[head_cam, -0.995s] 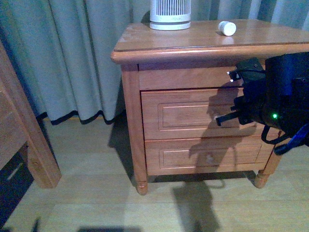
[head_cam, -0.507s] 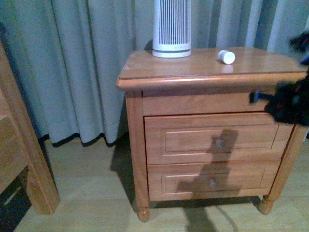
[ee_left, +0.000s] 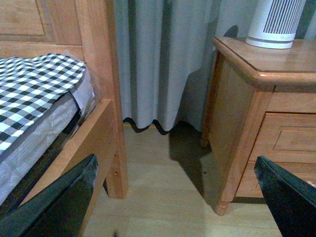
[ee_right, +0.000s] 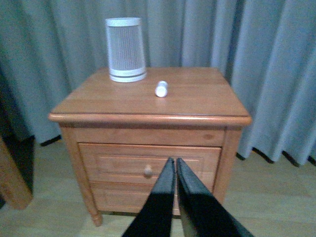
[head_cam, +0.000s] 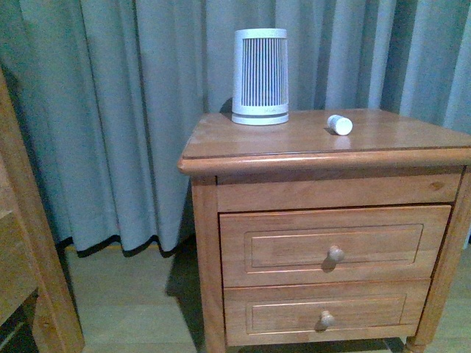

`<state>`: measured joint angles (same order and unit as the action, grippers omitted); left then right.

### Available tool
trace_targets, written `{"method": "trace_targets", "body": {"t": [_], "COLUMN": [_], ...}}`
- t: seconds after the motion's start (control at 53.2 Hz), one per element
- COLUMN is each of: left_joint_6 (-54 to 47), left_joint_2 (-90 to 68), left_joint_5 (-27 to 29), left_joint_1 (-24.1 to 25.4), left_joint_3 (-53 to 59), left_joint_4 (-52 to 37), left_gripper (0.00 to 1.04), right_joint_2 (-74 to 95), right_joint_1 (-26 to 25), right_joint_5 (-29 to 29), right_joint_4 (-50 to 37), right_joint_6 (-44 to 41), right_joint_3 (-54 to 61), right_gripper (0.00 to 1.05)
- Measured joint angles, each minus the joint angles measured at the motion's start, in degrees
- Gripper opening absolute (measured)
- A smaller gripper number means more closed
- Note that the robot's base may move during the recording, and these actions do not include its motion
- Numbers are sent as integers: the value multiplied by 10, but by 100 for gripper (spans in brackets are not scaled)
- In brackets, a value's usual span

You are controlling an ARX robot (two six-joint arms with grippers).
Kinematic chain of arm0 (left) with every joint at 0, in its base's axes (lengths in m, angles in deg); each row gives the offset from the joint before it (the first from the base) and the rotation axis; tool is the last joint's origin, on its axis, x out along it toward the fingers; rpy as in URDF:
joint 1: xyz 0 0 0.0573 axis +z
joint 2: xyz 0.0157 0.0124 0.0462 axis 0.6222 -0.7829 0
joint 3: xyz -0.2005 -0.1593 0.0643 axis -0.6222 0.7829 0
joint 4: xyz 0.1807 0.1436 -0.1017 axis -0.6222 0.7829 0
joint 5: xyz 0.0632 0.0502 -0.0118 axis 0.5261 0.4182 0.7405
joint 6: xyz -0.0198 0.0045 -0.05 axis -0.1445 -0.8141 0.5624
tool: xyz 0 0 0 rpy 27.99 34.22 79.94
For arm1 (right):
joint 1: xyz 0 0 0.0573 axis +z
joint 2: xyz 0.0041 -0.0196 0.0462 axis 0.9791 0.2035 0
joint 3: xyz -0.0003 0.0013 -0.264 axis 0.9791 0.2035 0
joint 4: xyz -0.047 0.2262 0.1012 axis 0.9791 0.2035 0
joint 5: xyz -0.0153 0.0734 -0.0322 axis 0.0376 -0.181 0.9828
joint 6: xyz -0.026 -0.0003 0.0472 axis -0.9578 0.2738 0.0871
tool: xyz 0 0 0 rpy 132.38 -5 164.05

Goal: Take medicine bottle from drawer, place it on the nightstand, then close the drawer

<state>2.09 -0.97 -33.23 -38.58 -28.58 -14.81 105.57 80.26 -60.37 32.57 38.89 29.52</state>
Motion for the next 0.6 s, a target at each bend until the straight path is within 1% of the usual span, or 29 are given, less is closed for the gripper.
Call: {"method": "trace_targets", "body": {"t": [0.056, 0.094, 0.188, 0.526, 0.545, 0.601], "left_joint_6": [0, 0, 0, 0, 0, 0], "left_joint_2": [0, 0, 0, 1, 1, 1], "left_joint_5": [0, 1, 0, 0, 0, 0], "left_joint_1": [0, 0, 0, 0, 0, 0], "left_joint_3": [0, 0, 0, 1, 1, 1], "left_joint_4": [0, 0, 0, 0, 0, 0], "left_gripper": [98, 98, 98, 98, 98, 98], "right_joint_2": [-38, -83, -144, -155, -155, -155], "right_joint_1": [-12, -16, -18, -19, -19, -19], "right_joint_5": [-8, -16, -16, -16, -16, -16], "right_joint_4": [-22, -45, -54, -57, -57, -57], "right_joint_6": [-2, -3, -3, -4, -5, -5], "right_joint_3": [55, 125, 222, 225, 225, 225], "right_gripper": [3, 3, 3, 3, 4, 17]}}
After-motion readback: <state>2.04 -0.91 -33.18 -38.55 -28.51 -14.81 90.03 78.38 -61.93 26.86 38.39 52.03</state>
